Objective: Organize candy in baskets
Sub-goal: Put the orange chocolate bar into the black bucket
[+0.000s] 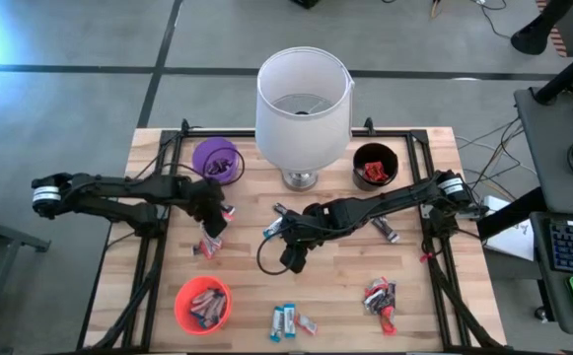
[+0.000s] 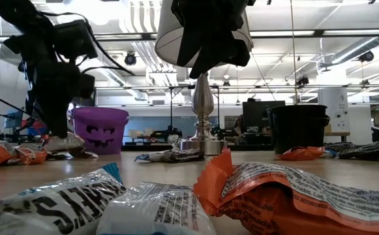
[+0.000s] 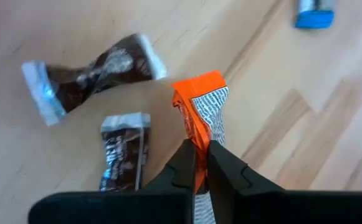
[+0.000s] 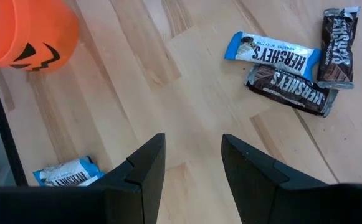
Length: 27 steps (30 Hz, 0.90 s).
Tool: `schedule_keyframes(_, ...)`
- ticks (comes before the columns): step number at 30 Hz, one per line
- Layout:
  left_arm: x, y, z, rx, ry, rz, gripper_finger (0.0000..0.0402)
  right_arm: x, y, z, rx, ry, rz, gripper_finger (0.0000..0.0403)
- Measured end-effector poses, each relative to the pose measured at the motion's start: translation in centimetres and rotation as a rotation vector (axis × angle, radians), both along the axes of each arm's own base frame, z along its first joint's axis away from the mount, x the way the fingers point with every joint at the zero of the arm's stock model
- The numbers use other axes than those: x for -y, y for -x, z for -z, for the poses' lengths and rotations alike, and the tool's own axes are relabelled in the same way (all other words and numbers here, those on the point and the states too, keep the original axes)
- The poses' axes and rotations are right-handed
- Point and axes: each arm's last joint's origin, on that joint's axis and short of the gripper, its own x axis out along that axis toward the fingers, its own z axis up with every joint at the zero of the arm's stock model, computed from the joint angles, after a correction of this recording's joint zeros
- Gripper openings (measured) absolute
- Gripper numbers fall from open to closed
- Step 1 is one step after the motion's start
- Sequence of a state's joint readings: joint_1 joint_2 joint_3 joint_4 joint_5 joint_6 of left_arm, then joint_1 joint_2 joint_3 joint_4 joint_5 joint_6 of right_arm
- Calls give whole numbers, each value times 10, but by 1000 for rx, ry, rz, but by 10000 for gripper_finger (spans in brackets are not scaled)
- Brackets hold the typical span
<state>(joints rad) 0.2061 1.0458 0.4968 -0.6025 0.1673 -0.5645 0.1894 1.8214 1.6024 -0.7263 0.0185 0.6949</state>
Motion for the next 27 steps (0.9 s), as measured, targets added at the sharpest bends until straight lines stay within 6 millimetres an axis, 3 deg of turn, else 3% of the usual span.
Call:
schedule_keyframes(11, 0, -18, -69, 212, -69, 74, 0, -1, -4, -2, 43, -9, 1, 148)
schedule_keyframes(21, 19, -30, -122, 386, -120, 215, 0, -8, -34, -38, 532, -86, -78, 148)
schedule_keyframes(27, 32, -32, -137, 436, -116, 279, 0, -4, -38, -55, 617, -90, -67, 148)
